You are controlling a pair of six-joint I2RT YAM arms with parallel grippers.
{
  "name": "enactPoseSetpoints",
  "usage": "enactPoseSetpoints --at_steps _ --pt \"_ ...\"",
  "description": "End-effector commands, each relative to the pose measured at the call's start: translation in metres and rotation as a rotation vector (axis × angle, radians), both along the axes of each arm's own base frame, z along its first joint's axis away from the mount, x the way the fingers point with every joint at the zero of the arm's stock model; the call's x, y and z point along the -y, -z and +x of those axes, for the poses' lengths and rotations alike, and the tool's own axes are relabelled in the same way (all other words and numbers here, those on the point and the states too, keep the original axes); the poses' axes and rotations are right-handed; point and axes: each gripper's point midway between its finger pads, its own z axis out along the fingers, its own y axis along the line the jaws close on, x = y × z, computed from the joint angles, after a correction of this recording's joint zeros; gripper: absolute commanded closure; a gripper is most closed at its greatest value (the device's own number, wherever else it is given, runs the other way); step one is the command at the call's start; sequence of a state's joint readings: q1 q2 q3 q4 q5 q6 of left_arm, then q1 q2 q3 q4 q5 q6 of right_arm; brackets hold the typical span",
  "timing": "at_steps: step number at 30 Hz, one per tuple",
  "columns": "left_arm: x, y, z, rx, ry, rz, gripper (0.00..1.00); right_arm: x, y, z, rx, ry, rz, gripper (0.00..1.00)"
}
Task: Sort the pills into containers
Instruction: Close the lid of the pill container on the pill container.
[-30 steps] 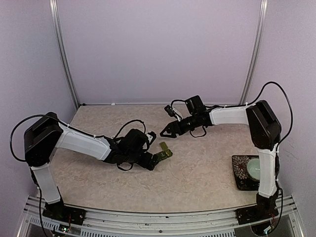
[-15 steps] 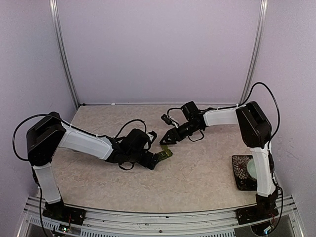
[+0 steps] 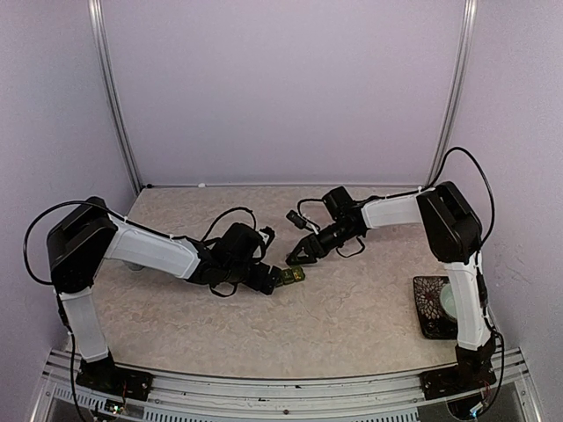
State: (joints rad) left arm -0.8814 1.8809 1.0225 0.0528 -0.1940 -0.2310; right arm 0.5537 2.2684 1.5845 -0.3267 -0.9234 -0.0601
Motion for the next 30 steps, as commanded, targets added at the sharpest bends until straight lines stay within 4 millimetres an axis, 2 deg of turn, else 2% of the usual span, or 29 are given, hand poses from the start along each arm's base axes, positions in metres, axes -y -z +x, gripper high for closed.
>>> enactPoseSetpoints --at_steps 1,12,18,30 --pt "0.003 -0.01 0.009 0.016 0.002 -0.024 0.01 0.007 0.001 -0.007 -0.019 -0.022 0.011 0.29" --pt "0.004 -0.001 0.018 -0.011 0.002 -0.027 0.02 0.006 -0.009 -0.01 -0.011 -0.032 0.039 0.3" --pt "0.009 -0.005 0.019 -0.013 0.017 -0.057 0.02 0.006 -0.012 -0.01 -0.006 -0.031 0.038 0.3" --pt "0.009 0.023 0.02 -0.069 0.017 -0.017 0.04 0.005 -0.014 -0.011 -0.003 -0.045 0.054 0.31"
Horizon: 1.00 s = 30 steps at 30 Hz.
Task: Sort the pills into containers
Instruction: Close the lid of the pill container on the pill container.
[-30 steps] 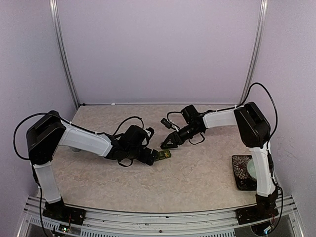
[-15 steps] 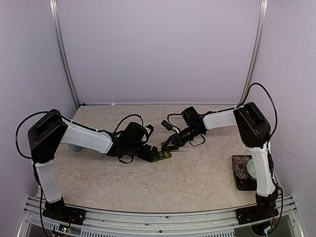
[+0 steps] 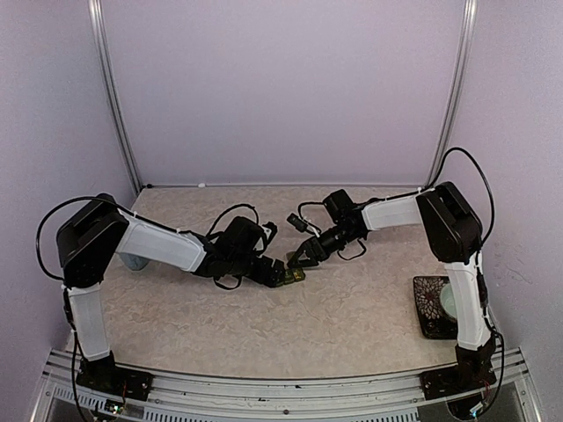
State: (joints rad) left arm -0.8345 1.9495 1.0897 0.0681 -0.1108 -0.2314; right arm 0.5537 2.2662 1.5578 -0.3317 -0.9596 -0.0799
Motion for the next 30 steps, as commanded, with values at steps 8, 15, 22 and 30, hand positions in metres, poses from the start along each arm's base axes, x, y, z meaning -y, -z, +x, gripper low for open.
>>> enactPoseSetpoints --at_steps 8,15,22,30 --pt "-0.005 0.026 -0.001 -0.052 -0.002 0.059 0.06 0.005 -0.026 -0.007 0.032 -0.034 0.053 0.32" --pt "-0.006 0.027 -0.002 -0.054 -0.004 0.063 0.07 0.009 -0.036 -0.015 0.036 -0.039 0.063 0.34" --pt "-0.007 0.027 -0.001 -0.052 -0.007 0.067 0.07 0.016 -0.033 -0.025 0.014 -0.027 0.04 0.38" --pt "-0.007 0.026 -0.001 -0.051 -0.007 0.061 0.07 0.022 -0.023 -0.04 -0.021 -0.015 0.013 0.47"
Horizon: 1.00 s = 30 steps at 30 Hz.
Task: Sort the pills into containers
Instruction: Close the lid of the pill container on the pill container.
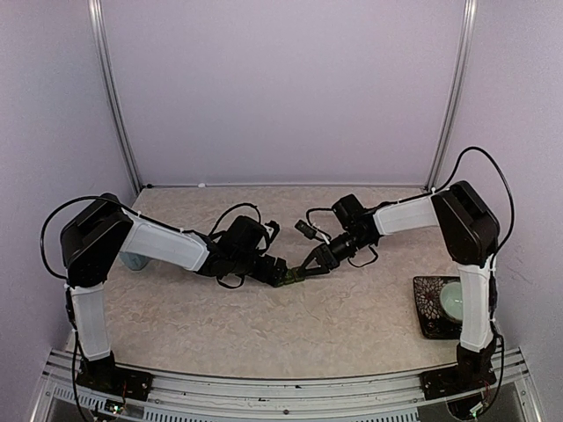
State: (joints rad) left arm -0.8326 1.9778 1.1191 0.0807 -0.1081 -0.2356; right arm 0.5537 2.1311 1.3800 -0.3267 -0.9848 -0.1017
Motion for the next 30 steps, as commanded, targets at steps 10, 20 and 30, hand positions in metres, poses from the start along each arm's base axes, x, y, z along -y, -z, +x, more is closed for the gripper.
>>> enactPoseSetpoints --at_steps 10,20,30 --pt "-0.013 0.025 -0.009 -0.057 -0.003 0.075 0.07 -0.003 0.004 -0.007 -0.02 0.035 -0.035 0.55" --pt "-0.014 0.023 -0.009 -0.05 -0.006 0.078 0.07 -0.006 0.029 -0.011 -0.113 0.056 -0.086 0.58" --pt "-0.014 0.023 -0.009 -0.049 -0.003 0.08 0.07 0.004 0.061 -0.021 -0.164 0.071 -0.175 0.61"
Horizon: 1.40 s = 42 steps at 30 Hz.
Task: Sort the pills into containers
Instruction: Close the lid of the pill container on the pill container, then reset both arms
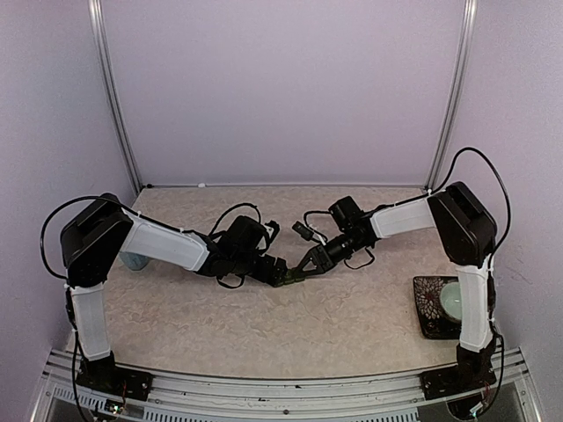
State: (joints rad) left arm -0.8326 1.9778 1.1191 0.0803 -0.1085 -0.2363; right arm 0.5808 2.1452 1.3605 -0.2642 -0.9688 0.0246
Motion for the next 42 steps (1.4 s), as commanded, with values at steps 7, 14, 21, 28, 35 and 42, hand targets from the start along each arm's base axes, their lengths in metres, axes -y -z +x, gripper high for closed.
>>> enactPoseSetpoints --at_steps 7,14,21,28,35,42 --pt "-0.011 0.013 -0.004 -0.027 0.002 0.077 0.07 -0.001 -0.006 -0.01 -0.022 0.001 -0.013 0.61" --pt "-0.014 -0.041 0.013 0.078 -0.023 0.029 0.01 -0.008 -0.093 -0.003 0.105 0.027 0.124 0.57" --pt "-0.02 -0.077 0.008 0.128 -0.044 -0.001 0.01 0.006 -0.079 -0.013 0.229 0.106 0.014 0.53" --pt "-0.036 -0.135 -0.047 0.226 -0.011 -0.097 0.01 0.045 -0.118 -0.039 0.553 0.353 -0.045 0.0" --pt "-0.1 -0.197 -0.081 0.331 -0.118 -0.214 0.01 0.152 -0.174 -0.048 0.723 0.828 -0.029 0.0" --pt "-0.185 -0.228 -0.1 0.448 -0.352 -0.242 0.01 0.243 -0.208 -0.07 0.805 1.153 -0.056 0.0"
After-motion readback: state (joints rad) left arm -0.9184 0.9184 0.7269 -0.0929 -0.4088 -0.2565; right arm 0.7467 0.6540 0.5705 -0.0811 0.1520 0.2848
